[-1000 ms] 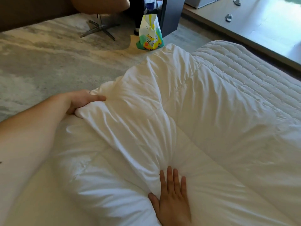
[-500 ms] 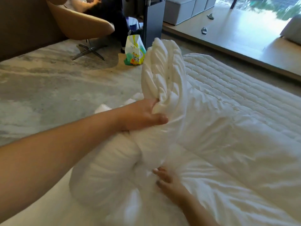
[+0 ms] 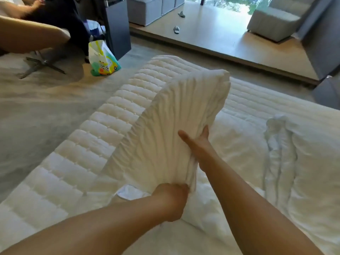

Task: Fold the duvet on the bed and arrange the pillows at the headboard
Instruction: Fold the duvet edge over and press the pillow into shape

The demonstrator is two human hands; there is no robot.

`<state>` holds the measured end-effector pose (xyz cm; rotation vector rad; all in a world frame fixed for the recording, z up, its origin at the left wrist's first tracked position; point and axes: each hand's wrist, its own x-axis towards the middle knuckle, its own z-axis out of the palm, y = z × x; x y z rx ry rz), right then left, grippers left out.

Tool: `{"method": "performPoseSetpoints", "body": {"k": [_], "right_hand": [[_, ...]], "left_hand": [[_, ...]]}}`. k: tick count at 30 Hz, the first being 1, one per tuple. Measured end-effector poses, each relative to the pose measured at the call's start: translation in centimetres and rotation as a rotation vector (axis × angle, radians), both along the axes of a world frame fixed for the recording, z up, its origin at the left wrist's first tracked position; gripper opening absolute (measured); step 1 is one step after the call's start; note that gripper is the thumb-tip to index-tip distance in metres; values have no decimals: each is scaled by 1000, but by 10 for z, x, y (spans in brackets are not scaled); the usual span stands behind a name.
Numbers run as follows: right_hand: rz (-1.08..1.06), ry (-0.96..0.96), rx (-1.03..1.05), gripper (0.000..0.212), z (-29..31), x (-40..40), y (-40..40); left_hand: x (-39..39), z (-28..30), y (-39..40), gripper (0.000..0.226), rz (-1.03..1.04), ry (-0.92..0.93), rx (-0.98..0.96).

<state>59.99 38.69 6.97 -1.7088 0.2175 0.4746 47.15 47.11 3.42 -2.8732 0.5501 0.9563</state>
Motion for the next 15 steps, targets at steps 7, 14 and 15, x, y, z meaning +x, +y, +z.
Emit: {"method": "performPoseSetpoints", "body": {"k": [7,14,15], "right_hand": [[-307,127,140,35,-31,3,-45],[-422,-87,180,23,7,2,-110],[-440,-61,134,26,-3,-2,-127]], "left_hand": [[-14,-6,-33,46,177,-68,-144],[-15,41,-106,50,35,-140,-101],[-16,38,-119,55,-15,-99,-81]]}}
